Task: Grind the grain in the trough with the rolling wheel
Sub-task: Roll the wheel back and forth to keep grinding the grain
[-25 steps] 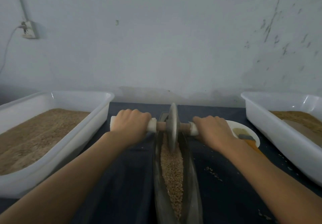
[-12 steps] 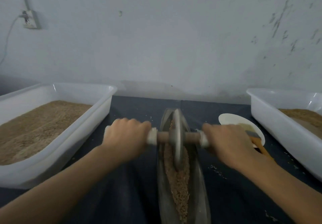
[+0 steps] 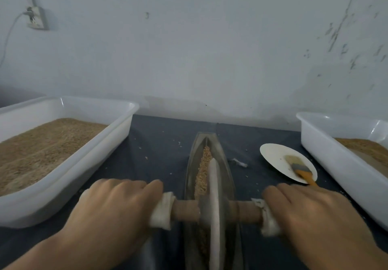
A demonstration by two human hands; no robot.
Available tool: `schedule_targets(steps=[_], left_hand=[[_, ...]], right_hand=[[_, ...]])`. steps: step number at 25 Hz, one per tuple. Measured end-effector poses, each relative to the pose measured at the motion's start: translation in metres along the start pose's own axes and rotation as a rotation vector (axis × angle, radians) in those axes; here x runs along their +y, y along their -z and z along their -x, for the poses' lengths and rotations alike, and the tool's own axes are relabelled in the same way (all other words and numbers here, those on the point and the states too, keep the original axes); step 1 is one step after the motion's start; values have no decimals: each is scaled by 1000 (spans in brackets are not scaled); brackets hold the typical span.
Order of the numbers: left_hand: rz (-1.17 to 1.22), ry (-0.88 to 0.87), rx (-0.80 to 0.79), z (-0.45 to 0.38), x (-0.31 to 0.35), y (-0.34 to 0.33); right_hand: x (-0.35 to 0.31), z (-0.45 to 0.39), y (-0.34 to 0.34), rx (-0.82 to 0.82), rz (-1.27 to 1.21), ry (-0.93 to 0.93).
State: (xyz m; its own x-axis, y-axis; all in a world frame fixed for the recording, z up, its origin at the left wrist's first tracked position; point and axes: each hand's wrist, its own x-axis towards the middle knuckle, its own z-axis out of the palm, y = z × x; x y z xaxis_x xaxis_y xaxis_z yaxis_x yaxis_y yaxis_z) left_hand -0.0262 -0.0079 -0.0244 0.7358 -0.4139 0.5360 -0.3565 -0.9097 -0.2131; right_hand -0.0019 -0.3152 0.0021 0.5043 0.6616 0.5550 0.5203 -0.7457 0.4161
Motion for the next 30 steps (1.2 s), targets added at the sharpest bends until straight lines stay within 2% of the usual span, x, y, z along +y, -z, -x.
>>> schedule_targets(steps=[1,3,5,8,11,14,16,18,20,23,25,26,28,30], left_hand=[[-20,9,-17,4,1,3],[-89,61,-148,-11,2,1],[-232,127,-207,-51,-5,-16],[-220,244,-270,-114,-23,-41],[-205,261,-215,-126,-26,-47],[-150,210,-255,-76,-9,-27],[-145,97,-182,-38,3,-7],[-62,-17,-35,-12,9,8],[-56,-36,-39,-7,7,7],[-150,74,-206,-47,-1,-11],[-206,199,-212,-85,-13,-36],[-215,241,-222,-103,-18,-43],[-221,262,-187,-125,-24,-52],[-191,231,-179,-118,-21,-46]], right_hand=[[1,5,-2,-16,-21,-16],[6,-4,-14,-173,-66,-68],[19,-25,-43,-327,-37,-114],[45,-69,-86,-310,-48,-299],[47,-78,-94,-307,-62,-341],[27,-35,-63,-335,-113,-246],[13,-6,-33,-228,-161,-140],[8,6,-11,-120,-149,-83],[7,9,-9,-186,-147,-97],[15,-12,-34,-318,-108,-121],[29,-40,-65,-263,-21,-193],[36,-56,-76,-292,-38,-273],[45,-75,-94,-311,-43,-368],[43,-72,-90,-345,-87,-373]])
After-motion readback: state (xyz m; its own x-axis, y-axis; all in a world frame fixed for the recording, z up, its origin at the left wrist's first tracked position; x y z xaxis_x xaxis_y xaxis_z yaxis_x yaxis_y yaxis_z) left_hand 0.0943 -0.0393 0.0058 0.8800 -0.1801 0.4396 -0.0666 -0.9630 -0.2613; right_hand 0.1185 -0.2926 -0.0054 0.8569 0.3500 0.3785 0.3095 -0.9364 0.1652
